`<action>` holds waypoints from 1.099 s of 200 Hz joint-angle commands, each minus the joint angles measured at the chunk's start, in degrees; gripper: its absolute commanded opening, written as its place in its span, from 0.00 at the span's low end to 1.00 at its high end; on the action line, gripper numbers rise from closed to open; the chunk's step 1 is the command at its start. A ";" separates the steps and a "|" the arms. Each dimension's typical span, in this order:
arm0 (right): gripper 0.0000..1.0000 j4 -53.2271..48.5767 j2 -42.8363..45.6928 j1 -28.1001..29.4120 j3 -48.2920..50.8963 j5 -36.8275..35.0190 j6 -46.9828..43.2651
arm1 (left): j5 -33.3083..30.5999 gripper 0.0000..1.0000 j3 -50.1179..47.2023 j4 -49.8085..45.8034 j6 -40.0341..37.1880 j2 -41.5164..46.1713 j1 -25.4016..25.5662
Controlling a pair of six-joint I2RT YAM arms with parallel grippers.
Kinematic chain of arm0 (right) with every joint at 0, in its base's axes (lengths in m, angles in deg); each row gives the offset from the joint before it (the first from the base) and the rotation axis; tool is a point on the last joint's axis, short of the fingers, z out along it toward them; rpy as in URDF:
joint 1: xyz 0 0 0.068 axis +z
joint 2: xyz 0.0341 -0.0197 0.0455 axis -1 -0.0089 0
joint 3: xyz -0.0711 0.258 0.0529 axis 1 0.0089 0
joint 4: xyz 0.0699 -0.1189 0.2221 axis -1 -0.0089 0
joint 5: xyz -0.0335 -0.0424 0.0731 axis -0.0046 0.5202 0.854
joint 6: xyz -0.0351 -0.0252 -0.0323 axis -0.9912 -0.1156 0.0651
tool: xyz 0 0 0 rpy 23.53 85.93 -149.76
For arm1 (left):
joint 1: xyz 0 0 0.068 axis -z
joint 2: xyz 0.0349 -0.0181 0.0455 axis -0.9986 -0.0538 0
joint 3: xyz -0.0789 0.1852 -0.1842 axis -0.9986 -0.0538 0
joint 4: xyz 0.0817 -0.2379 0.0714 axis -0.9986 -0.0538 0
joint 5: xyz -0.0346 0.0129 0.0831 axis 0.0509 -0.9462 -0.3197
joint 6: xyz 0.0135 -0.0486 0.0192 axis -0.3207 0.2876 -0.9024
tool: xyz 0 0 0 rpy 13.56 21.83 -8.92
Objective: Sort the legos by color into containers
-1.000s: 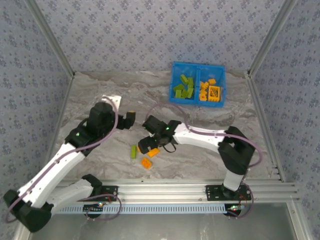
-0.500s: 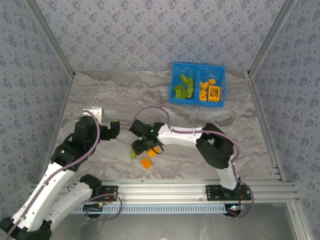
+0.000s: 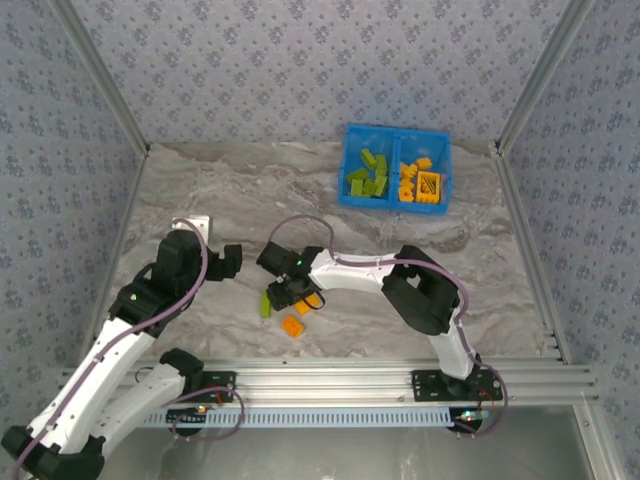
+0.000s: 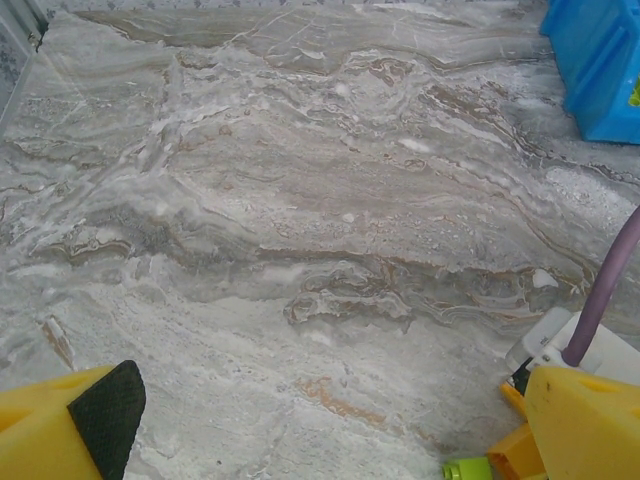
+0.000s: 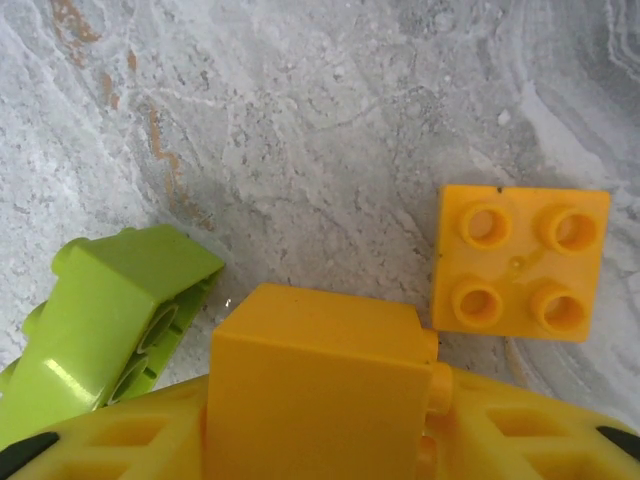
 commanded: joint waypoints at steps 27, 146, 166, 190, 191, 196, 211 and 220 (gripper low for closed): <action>0.42 -2.60 5.35 0.32 -0.03 -3.51 0.01 | 1.70 0.99 -0.05 1.97 1.31 0.30 -0.40; 0.42 3.18 30.13 -29.98 9.74 -19.13 -7.35 | 26.10 0.99 -4.92 17.91 0.97 1.76 -0.24; 0.43 5.89 27.73 -39.07 8.44 -17.78 -8.56 | 28.47 0.99 -5.26 18.04 1.20 1.84 -0.13; 0.42 6.59 20.02 -46.83 2.16 -16.69 -8.71 | 29.79 0.99 -5.54 16.85 1.98 1.62 0.04; 0.42 6.56 19.63 -47.03 2.01 -16.63 -8.72 | 29.78 0.99 -5.54 16.75 2.05 1.62 0.05; 0.42 6.50 17.54 -48.01 0.11 -16.60 -8.75 | 29.70 0.99 -5.54 16.29 2.26 1.62 0.05; 0.42 4.83 11.23 -50.50 -6.15 -15.89 -8.43 | 28.72 0.99 -5.42 14.58 3.06 1.64 0.10; 0.42 3.66 7.50 -51.51 -9.78 -15.89 -8.23 | 25.98 0.99 -4.97 12.09 3.86 1.37 0.14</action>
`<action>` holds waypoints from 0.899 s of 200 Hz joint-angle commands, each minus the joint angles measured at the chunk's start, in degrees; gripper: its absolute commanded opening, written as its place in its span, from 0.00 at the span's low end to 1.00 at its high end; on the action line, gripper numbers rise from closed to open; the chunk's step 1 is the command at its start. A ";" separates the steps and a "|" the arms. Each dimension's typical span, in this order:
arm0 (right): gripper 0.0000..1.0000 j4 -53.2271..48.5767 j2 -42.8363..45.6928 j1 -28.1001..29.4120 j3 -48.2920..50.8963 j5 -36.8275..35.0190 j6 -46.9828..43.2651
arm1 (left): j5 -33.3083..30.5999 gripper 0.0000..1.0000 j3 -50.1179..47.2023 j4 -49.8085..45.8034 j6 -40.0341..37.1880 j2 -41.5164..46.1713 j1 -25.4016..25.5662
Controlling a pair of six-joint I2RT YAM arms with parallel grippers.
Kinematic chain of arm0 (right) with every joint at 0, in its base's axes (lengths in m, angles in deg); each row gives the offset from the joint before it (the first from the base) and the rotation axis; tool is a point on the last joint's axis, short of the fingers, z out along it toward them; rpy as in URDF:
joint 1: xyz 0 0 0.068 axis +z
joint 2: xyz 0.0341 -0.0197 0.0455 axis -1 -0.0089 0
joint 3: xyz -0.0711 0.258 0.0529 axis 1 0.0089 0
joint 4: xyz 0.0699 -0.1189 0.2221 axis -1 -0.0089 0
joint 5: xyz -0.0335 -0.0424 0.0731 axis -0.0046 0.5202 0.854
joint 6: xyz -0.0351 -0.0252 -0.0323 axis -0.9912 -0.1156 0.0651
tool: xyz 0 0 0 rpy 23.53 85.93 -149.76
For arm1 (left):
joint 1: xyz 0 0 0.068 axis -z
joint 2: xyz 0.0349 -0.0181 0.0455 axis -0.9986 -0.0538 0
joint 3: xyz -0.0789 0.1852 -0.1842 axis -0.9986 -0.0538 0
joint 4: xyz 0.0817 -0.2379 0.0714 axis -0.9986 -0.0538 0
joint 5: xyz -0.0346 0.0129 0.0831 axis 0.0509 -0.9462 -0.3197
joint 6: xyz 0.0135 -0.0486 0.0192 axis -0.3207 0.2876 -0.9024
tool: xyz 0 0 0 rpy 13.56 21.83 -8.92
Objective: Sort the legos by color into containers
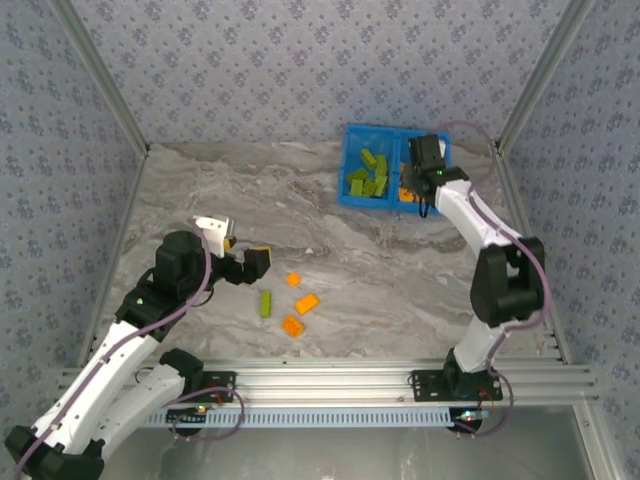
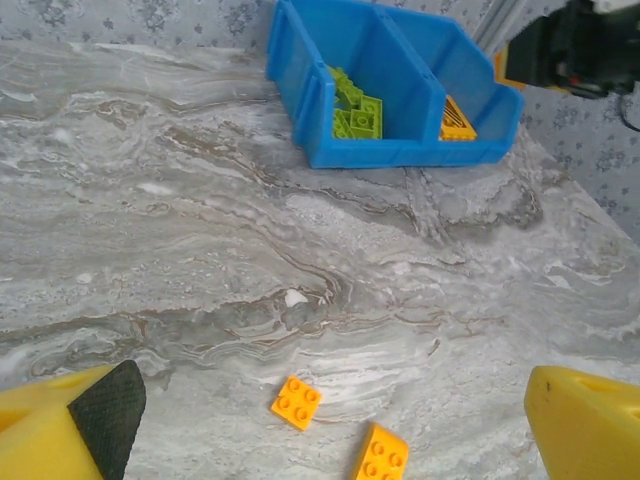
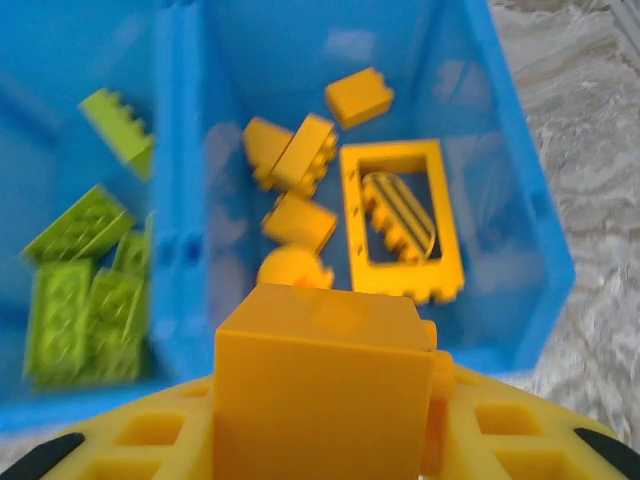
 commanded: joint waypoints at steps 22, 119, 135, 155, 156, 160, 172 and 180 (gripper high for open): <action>0.43 -5.34 -16.95 -3.67 -17.39 1.65 -0.35 | -11.49 0.99 2.51 -13.02 4.25 -3.45 0.13; 0.62 -9.09 -23.12 -6.54 -24.76 8.53 -0.54 | -6.49 0.99 -0.43 -12.34 9.70 -9.42 0.38; 0.62 -6.87 -19.08 -6.21 -20.88 9.36 0.10 | -6.36 0.99 -0.45 -13.78 12.00 -11.35 0.97; 0.62 -3.62 -12.51 -5.04 -14.20 9.12 0.86 | -6.02 0.99 -0.77 -14.25 15.24 -13.52 3.62; 0.62 -3.53 -12.14 -5.00 -13.78 9.05 0.96 | -6.07 0.99 -0.82 -14.14 15.43 -13.63 3.77; 0.63 -2.99 -11.09 -4.84 -12.82 9.03 1.14 | -6.24 0.99 -1.01 -13.92 16.15 -13.94 4.65; 0.65 -1.33 -6.71 -3.91 -8.35 8.98 1.94 | -7.47 0.99 -1.61 -12.67 18.99 -15.04 7.55; 0.69 -0.50 -3.72 -3.26 -5.43 8.93 2.34 | -8.58 0.99 -2.07 -11.66 21.22 -16.00 9.36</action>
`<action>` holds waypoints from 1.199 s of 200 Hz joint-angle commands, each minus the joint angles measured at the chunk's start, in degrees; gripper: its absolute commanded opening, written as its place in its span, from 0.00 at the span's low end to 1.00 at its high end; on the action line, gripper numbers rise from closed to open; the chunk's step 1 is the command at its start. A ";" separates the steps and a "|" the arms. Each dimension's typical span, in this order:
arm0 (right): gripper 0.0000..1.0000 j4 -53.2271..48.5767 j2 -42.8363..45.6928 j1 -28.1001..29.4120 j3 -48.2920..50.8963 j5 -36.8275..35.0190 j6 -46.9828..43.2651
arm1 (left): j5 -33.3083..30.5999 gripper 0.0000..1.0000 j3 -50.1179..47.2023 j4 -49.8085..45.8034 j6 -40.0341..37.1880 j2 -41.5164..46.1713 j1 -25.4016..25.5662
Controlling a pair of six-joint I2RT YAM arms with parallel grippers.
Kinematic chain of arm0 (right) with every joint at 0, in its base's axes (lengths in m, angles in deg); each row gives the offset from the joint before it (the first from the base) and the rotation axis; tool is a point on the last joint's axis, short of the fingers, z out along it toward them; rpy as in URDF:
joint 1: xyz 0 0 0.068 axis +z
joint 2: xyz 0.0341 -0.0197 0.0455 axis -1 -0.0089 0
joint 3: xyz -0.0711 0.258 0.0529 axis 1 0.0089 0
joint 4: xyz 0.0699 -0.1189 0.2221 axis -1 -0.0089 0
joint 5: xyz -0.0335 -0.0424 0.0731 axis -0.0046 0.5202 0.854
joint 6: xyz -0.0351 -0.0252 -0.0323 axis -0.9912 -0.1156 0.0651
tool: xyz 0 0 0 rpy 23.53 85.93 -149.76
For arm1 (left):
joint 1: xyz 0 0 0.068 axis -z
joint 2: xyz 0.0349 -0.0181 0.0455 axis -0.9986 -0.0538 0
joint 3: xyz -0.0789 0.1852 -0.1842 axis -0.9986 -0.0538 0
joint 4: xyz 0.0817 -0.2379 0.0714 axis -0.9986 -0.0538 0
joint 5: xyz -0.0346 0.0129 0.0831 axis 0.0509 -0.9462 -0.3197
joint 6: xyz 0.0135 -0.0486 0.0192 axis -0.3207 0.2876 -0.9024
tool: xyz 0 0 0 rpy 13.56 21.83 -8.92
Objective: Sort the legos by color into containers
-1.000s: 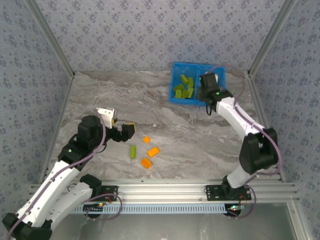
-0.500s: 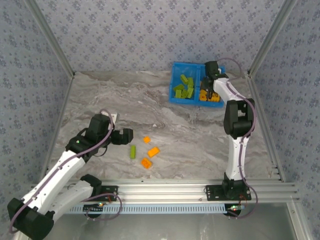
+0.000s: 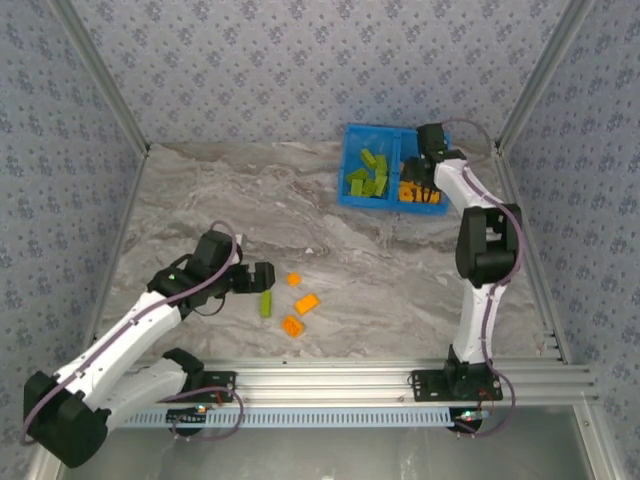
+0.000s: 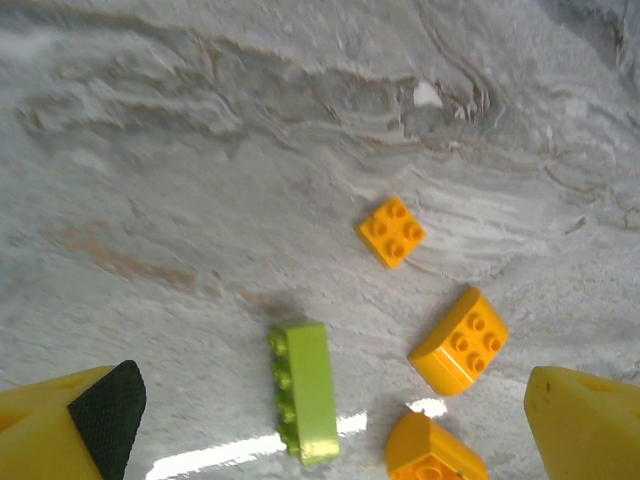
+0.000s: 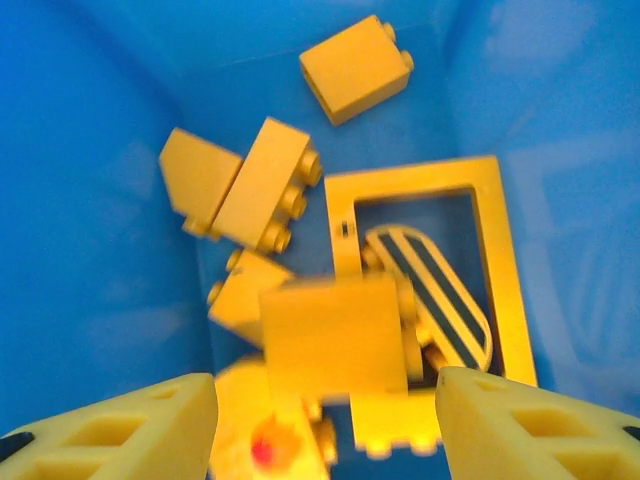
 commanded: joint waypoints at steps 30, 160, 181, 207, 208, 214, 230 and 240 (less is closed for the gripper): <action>0.83 5.99 21.47 5.96 16.63 -1.41 2.67 | -5.17 0.93 -1.30 1.16 14.19 -7.52 8.01; 0.99 0.22 35.84 14.98 22.38 1.69 2.53 | -12.90 0.33 -4.80 5.99 19.29 -20.48 12.74; 0.99 -0.03 37.13 15.00 22.48 1.38 2.70 | -13.25 0.22 -4.73 5.79 19.35 -20.12 13.39; 0.99 -0.85 39.52 14.99 22.39 0.52 2.76 | -13.30 0.13 -3.50 4.96 19.87 -17.90 13.60; 0.99 -0.92 39.64 14.99 22.42 0.46 2.76 | -13.28 0.13 -3.36 4.88 19.82 -17.78 13.59; 0.99 -1.14 40.36 14.99 22.47 0.22 2.66 | -13.27 0.12 -2.38 4.39 19.64 -16.91 13.66; 1.00 -1.82 42.57 15.01 22.68 -0.51 2.62 | -14.20 0.12 1.56 2.58 18.38 -14.67 13.91; 1.00 -2.02 43.99 15.01 22.95 -0.78 2.80 | -14.82 0.12 3.92 2.49 16.53 -13.60 14.02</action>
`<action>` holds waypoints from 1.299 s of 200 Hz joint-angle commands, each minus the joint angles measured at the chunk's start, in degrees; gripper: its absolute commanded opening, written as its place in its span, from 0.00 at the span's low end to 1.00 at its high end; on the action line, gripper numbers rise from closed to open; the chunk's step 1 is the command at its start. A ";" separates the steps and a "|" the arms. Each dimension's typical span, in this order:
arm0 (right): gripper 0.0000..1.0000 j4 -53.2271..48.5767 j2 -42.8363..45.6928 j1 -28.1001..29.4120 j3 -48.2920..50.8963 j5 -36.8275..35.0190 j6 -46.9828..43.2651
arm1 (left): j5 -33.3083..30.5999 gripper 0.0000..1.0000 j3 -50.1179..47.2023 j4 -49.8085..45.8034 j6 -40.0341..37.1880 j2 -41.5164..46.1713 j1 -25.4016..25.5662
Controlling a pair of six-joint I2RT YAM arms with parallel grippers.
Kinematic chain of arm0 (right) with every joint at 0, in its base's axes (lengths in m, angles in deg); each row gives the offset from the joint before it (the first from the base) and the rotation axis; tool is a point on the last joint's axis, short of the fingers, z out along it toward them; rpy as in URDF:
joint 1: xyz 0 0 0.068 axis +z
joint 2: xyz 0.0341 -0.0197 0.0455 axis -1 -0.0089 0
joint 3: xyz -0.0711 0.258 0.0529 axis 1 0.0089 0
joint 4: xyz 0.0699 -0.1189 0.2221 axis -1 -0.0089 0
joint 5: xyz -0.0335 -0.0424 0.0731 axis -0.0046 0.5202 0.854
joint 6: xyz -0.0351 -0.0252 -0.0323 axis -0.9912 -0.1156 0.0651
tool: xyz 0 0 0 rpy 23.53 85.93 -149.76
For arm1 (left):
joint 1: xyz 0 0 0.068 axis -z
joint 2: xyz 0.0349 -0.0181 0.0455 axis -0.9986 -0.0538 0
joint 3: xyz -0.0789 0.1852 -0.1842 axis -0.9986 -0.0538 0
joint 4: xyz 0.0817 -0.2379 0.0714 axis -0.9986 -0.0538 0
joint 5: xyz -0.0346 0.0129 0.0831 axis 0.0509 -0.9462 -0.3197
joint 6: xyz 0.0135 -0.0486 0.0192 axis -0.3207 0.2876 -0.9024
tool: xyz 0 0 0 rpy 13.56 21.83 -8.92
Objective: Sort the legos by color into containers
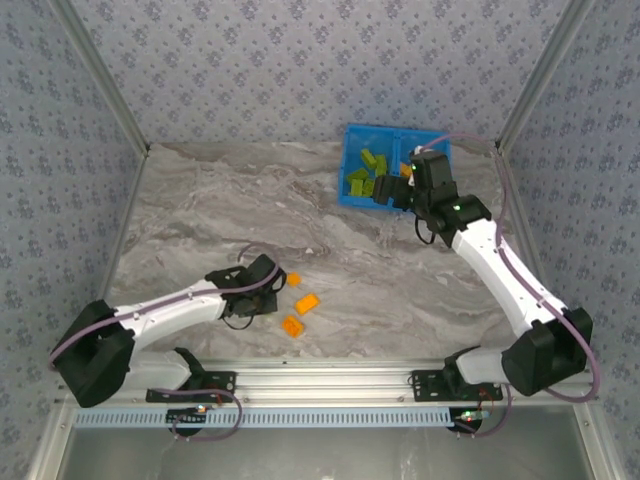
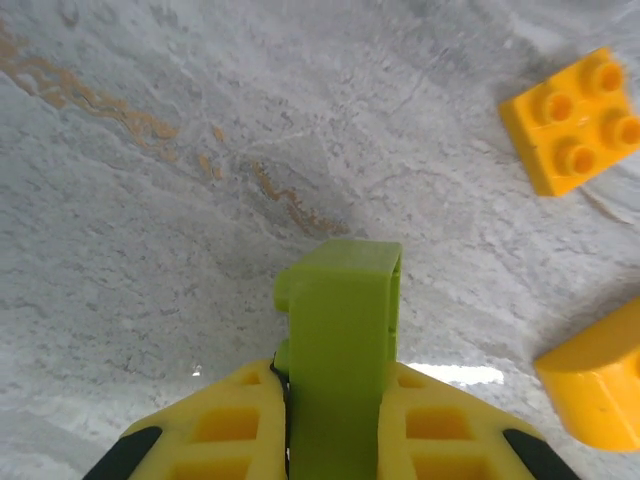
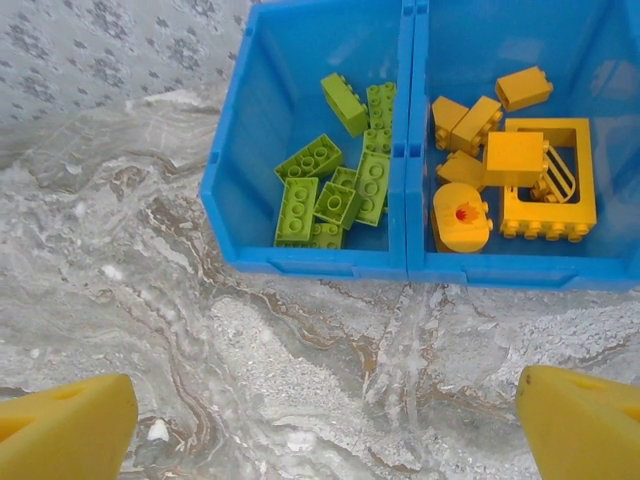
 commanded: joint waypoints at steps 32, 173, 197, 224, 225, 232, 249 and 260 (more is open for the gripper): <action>1.00 -2.61 7.85 0.33 0.38 -1.55 1.17 | -3.68 0.12 17.31 2.66 -11.19 1.21 0.62; 1.00 -8.40 16.51 -1.06 3.17 -1.22 -0.55 | -0.07 0.14 96.89 8.16 -48.52 -63.07 -1.92; 1.00 -9.30 17.39 -1.29 3.17 -1.27 -0.92 | -2.59 0.17 113.80 5.49 -51.94 -75.55 -2.49; 1.00 -9.86 17.83 -1.49 5.71 -0.69 -1.41 | -8.49 0.19 120.46 8.78 -56.81 -82.30 -2.66; 1.00 -9.85 17.84 -1.50 5.71 -0.63 -1.38 | -8.69 0.19 120.34 9.12 -56.90 -82.37 -2.75; 1.00 -10.01 17.85 -1.52 5.89 -0.26 -1.47 | -9.42 0.19 119.38 11.28 -57.90 -82.75 -2.91; 1.00 -10.03 17.76 -1.59 5.89 1.11 -1.71 | -9.97 0.19 117.65 16.22 -59.09 -83.66 -3.54; 1.00 -10.14 17.67 -1.50 5.91 1.79 -1.84 | -10.85 0.19 118.14 18.39 -60.11 -84.95 -3.80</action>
